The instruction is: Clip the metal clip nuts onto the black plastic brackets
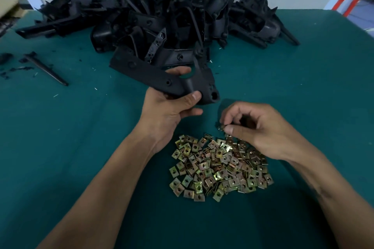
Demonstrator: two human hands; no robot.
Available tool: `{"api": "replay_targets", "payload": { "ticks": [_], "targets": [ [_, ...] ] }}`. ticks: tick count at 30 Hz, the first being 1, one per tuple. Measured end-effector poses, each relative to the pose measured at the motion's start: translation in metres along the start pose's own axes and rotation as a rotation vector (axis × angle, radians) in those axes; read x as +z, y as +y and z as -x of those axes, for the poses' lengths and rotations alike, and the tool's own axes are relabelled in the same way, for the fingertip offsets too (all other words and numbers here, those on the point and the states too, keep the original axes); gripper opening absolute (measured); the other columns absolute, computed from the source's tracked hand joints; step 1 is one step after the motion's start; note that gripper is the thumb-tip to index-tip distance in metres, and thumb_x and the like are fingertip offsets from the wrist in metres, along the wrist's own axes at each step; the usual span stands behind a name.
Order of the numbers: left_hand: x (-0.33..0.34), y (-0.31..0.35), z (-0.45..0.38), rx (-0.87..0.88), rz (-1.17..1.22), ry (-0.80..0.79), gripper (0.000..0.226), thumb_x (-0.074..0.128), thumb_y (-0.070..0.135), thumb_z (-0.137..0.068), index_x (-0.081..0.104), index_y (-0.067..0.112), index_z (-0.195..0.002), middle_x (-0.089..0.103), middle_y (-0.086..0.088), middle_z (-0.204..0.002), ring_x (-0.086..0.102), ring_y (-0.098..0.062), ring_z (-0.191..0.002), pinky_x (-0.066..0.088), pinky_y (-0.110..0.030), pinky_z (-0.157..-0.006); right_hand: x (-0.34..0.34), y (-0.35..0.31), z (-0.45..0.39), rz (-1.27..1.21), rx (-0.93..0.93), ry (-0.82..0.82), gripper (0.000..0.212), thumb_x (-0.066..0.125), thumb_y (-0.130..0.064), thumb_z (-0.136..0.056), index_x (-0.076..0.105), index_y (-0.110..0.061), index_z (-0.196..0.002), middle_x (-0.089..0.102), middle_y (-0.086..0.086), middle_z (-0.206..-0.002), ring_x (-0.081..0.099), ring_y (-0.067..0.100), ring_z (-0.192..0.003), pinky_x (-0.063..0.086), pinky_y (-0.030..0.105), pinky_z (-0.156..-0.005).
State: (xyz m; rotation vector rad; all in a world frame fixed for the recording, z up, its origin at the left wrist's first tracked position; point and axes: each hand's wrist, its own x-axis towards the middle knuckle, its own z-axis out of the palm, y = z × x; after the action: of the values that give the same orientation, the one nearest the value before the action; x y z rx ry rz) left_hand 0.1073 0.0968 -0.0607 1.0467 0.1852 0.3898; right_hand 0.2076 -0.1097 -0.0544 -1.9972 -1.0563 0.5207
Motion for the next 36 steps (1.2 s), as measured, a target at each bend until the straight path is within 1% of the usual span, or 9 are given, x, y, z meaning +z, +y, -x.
{"api": "replay_targets", "payload": {
  "ticks": [2,5,7,12,17,21,28,31,36],
  "targets": [
    [-0.003,0.001,-0.003,-0.01,0.02,0.036,0.045,0.072,-0.006,-0.075,0.062,0.011,-0.115,0.071,-0.013,-0.103,0.071,-0.023,-0.088,0.058,-0.026,-0.069,-0.001,0.002,-0.003,-0.244,-0.012,0.13,0.009,0.074,-0.016,-0.085,0.068,-0.017,-0.092,0.073,0.004,-0.086,0.068,0.018,-0.078,0.053,0.028,-0.07],
    [-0.003,-0.001,-0.004,-0.01,0.003,0.04,0.044,0.072,-0.01,-0.074,0.062,0.005,-0.114,0.071,-0.018,-0.106,0.069,-0.025,-0.093,0.057,-0.028,-0.076,0.002,0.0,-0.013,-0.668,-0.008,0.254,0.019,0.071,-0.008,-0.08,0.067,-0.005,-0.098,0.075,0.009,-0.082,0.067,0.019,-0.072,0.051,0.023,-0.06],
    [-0.003,-0.002,-0.005,-0.009,-0.01,0.032,0.046,0.074,-0.004,-0.072,0.062,0.0,-0.116,0.072,-0.017,-0.105,0.068,-0.025,-0.094,0.057,-0.029,-0.077,0.007,-0.002,-0.021,-0.812,0.001,0.246,0.025,0.07,-0.003,-0.08,0.069,-0.004,-0.105,0.073,0.011,-0.083,0.065,0.02,-0.073,0.053,0.023,-0.064],
    [-0.004,-0.001,-0.005,-0.006,-0.066,0.014,0.029,0.073,0.002,-0.08,0.07,-0.003,-0.108,0.074,-0.015,-0.106,0.068,-0.022,-0.095,0.055,-0.026,-0.074,0.014,-0.012,-0.045,-1.032,0.032,0.255,0.019,0.069,0.001,-0.079,0.073,-0.003,-0.096,0.073,0.012,-0.086,0.067,0.02,-0.076,0.058,0.024,-0.069],
    [-0.006,0.0,-0.005,-0.055,-0.026,-0.004,0.026,0.072,0.002,-0.081,0.071,0.001,-0.107,0.076,-0.01,-0.105,0.07,-0.018,-0.093,0.055,-0.023,-0.071,0.017,-0.013,-0.051,-0.964,0.021,0.216,0.013,0.071,-0.004,-0.082,0.079,-0.009,-0.091,0.071,0.012,-0.072,0.065,0.019,-0.058,0.053,0.023,-0.053],
    [-0.005,-0.001,-0.004,-0.03,-0.085,-0.038,0.031,0.072,0.004,-0.082,0.07,0.0,-0.112,0.074,-0.009,-0.106,0.068,-0.017,-0.094,0.053,-0.024,-0.073,0.017,-0.01,-0.05,-0.989,-0.015,0.184,0.013,0.068,-0.002,-0.084,0.079,-0.005,-0.09,0.073,0.015,-0.077,0.068,0.022,-0.064,0.055,0.023,-0.058],
    [-0.002,-0.002,-0.002,-0.087,-0.029,-0.053,0.026,0.073,0.01,-0.081,0.073,0.007,-0.107,0.074,-0.01,-0.112,0.068,-0.016,-0.098,0.052,-0.022,-0.071,0.028,-0.012,-0.053,-0.919,-0.061,0.351,0.015,0.068,0.003,-0.087,0.076,-0.01,-0.09,0.072,0.006,-0.074,0.063,0.015,-0.063,0.051,0.024,-0.057],
    [0.001,-0.005,-0.001,-0.109,0.006,-0.075,0.02,0.073,0.01,-0.082,0.077,0.013,-0.101,0.075,-0.008,-0.114,0.069,-0.015,-0.099,0.053,-0.021,-0.073,0.028,-0.015,-0.053,-0.929,-0.065,0.389,0.005,0.076,-0.007,-0.081,0.075,-0.012,-0.082,0.07,0.002,-0.068,0.063,0.015,-0.062,0.052,0.025,-0.057],
    [0.0,-0.003,-0.002,-0.107,0.021,-0.069,0.019,0.073,0.01,-0.081,0.077,0.012,-0.099,0.075,-0.006,-0.108,0.07,-0.013,-0.094,0.054,-0.021,-0.07,0.024,-0.017,-0.053,-0.907,-0.003,0.37,0.019,0.079,-0.012,-0.077,0.064,-0.013,-0.066,0.054,0.005,-0.057,0.045,0.014,-0.044,0.036,0.022,-0.043]
  ]
}}
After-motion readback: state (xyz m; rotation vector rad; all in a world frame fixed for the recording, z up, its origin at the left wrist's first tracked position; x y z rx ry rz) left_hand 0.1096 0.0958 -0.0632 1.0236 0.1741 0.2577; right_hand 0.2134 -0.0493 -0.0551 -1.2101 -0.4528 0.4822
